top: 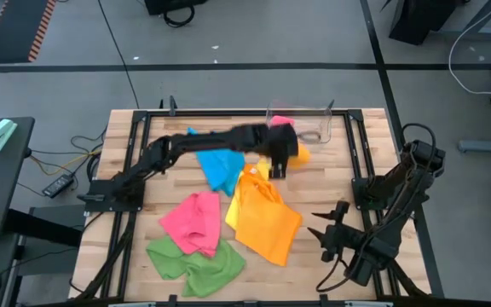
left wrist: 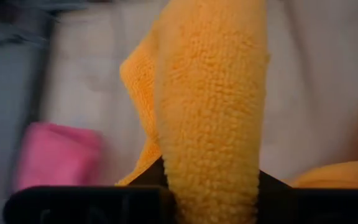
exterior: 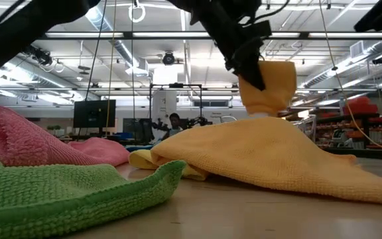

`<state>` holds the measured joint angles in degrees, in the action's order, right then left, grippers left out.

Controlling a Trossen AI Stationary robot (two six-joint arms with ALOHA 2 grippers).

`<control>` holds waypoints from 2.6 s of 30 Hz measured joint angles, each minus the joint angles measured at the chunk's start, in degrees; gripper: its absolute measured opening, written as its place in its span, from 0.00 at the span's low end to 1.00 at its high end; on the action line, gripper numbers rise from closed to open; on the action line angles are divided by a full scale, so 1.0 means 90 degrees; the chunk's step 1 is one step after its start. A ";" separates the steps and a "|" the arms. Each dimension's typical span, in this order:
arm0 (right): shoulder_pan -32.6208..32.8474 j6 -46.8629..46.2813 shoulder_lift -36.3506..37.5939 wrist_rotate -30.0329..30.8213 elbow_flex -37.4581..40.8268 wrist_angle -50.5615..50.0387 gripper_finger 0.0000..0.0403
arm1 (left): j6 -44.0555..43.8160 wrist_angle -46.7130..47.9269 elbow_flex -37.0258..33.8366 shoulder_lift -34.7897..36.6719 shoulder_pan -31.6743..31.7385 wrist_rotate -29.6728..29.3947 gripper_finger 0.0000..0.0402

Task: Fold microfiber towels
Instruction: Stack the folded right orange microfiber cloth on top of the folded pink microfiber cloth

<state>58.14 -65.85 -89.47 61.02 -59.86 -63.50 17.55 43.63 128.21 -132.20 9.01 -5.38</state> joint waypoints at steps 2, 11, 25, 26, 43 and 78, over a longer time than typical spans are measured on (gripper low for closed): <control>-0.0109 -0.0101 0.0000 0.0043 0.0000 0.0001 0.57 | 0.0464 -0.0026 0.0228 0.0004 0.0276 0.0008 0.15; -0.0466 -0.0201 -0.0004 0.0016 0.0000 -0.0124 0.57 | 0.2650 -0.0536 0.0537 -0.0007 0.1326 -0.0006 0.12; -0.1093 -0.1014 0.0165 -0.0053 -0.0017 -0.1044 0.57 | 0.5247 -0.1629 0.0483 -0.0859 0.1684 -0.0817 0.12; -0.1142 -0.1046 0.0228 -0.0040 -0.0017 -0.1045 0.57 | 0.5477 -0.1610 0.0483 -0.0860 0.1683 -0.0878 0.13; -0.2433 0.0464 0.1250 0.1063 -0.0019 -0.1487 0.57 | 0.5164 -0.2044 0.0492 -0.0935 0.1684 -0.0975 0.13; -0.4513 0.4144 0.4075 -0.1103 0.0029 -0.0391 0.57 | 0.4696 -0.2712 0.0485 -0.1591 0.1405 -0.1494 0.12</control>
<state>17.52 -28.55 -52.80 51.10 -59.59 -67.02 59.82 19.22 132.57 -146.52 21.66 -18.83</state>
